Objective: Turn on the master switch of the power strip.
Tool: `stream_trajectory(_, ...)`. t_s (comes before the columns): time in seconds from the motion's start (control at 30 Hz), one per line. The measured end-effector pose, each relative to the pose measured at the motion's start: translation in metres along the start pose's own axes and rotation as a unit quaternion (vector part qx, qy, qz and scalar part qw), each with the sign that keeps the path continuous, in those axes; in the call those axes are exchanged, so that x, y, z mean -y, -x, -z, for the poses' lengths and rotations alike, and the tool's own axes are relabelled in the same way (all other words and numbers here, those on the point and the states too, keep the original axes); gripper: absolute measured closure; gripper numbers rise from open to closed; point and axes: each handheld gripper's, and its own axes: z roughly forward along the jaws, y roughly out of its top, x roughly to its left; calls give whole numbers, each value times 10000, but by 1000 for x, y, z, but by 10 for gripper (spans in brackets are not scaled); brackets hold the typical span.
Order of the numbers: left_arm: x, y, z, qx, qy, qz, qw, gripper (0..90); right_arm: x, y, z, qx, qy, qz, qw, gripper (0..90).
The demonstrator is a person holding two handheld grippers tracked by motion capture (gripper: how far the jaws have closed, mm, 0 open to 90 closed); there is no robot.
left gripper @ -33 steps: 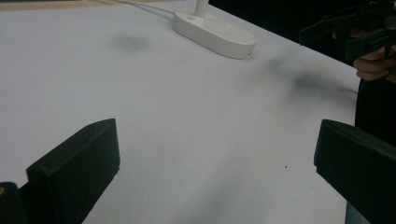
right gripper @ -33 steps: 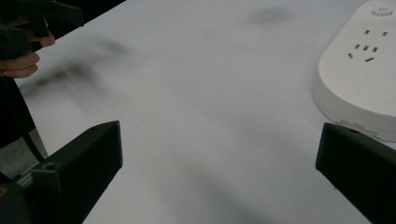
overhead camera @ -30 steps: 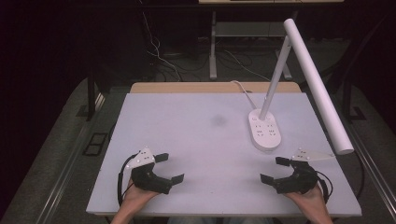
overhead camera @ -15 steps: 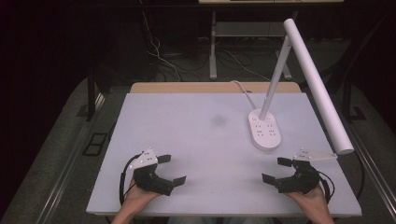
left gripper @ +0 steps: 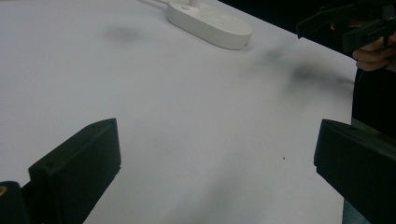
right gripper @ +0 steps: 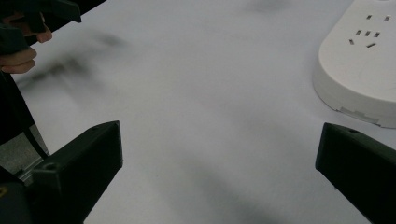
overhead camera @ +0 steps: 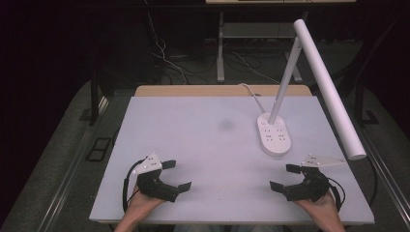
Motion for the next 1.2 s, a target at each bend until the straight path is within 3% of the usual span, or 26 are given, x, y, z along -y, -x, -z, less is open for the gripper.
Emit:
stream_trajectory(0.5,1,0,0,0,-13,47,10000,0,-6,-3,-1,17,-146,-13,9999,1)
stream_trajectory(1.2,2,-1,-1,-23,-56,64,10000,0,-33,6,-3,8,-268,61,9996,1)
